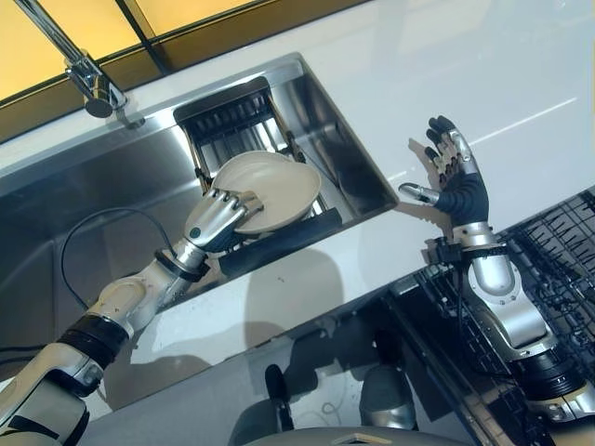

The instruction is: Pick up plates and place into dishwasher.

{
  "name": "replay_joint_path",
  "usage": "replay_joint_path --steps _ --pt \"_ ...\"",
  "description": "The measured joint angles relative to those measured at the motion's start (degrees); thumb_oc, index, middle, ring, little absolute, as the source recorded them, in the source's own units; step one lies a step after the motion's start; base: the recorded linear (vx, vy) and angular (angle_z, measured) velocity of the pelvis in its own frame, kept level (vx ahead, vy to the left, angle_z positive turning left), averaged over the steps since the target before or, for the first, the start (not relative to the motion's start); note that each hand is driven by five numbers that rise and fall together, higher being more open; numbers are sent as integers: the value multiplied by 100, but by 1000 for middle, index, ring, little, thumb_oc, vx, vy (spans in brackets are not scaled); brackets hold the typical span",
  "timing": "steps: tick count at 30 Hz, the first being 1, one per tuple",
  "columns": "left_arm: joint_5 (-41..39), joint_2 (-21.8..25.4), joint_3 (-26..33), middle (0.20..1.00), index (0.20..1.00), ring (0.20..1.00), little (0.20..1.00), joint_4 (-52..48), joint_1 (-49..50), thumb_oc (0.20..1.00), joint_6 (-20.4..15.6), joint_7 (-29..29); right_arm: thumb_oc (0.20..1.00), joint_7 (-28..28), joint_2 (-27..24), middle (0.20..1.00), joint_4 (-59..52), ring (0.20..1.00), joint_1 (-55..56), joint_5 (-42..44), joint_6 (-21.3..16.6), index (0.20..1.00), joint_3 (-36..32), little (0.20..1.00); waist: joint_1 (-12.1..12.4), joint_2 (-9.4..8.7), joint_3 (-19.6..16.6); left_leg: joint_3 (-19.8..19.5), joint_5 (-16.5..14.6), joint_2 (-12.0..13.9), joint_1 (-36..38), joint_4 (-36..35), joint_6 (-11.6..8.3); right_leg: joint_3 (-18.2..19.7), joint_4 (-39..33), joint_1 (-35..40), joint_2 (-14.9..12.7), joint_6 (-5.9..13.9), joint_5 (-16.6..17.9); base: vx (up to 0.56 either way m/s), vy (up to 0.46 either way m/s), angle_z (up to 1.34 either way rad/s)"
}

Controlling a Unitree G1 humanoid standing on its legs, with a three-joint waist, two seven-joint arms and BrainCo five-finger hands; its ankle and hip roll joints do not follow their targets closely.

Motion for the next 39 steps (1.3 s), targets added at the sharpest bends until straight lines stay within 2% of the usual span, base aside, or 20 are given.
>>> replay_joint_path --steps 3,10,15,17,21,22,25,28,33,39 --pt "4 -72 298 200 200 200 200 -16 240 200 2 128 1000 -3 53 1000 64 1000 128 1 10 1000 -9 1000 37 -22 -87 -19 2 6 127 -64 -3 -49 -88 159 -1 -2 1 41 -28 3" --pt "32 -63 1377 200 200 200 200 -764 952 200 -35 674 1000 -5 96 1000 134 1000 657 1 76 1000 -242 1000 357 -77 -362 -157 40 42 262 -188 -31 -211 -205 374 20 -23 -6 -19 -76 9" --pt "-256 -57 1959 200 200 200 200 -1428 1284 200 -531 646 1000 50 265 1000 140 1000 930 1 230 1000 -264 1000 545 -202 -649 -220 49 64 273 -216 -39 -311 -305 478 37 -45 11 -28 -55 9" --pt "-751 -71 2048 200 200 200 200 -1737 1308 200 -765 222 1000 107 303 1000 140 1000 1027 -1 281 1000 -265 1000 625 -251 -697 -237 52 65 320 -232 -44 -338 -364 561 38 -51 26 -46 -49 4" --pt "-2028 -250 2148 200 200 200 200 -2297 1346 200 -1147 -1086 1000 264 322 1000 111 1000 1052 -41 290 1000 -265 1000 713 -301 -871 -299 58 72 373 -310 -53 -423 -436 660 42 -56 30 -59 -33 9" --pt "-2463 -273 2145 200 200 200 200 -2389 1346 200 -1229 -1605 1000 336 311 1000 74 1000 1040 -65 290 1000 -265 1000 738 -308 -907 -315 62 75 374 -315 -56 -446 -443 675 45 -57 33 -82 -30 8" --pt "-3876 -312 2127 200 200 200 200 -2627 1333 200 -1248 -3080 1000 550 272 1000 -49 1000 831 -124 285 1000 -235 1000 797 -319 -921 -328 64 76 397 -312 -58 -461 -443 709 47 -57 33 -68 -22 3" --pt "-5021 -330 1999 200 200 200 200 -2632 1213 200 -1136 -4226 1000 731 182 1000 -80 1000 434 -133 276 1000 -192 1000 824 -322 -969 -325 64 78 466 -333 -58 -462 -444 766 48 -55 30 -50 -14 0" --pt "-6106 -331 1909 200 200 200 200 -2736 1074 200 -827 -5332 1000 1046 -30 1000 -266 1000 238 -132 256 1000 -190 1000 923 -358 -1106 -322 65 82 480 -347 -56 -460 -444 769 53 -56 30 -50 -20 -1" --pt "-6718 -318 1907 200 200 200 200 -2752 995 200 -541 -6041 1000 1493 -103 1000 -277 1000 153 -104 252 1000 -188 1000 939 -430 -1156 -309 63 85 561 -355 -54 -453 -444 832 55 -59 27 -45 -21 -1"
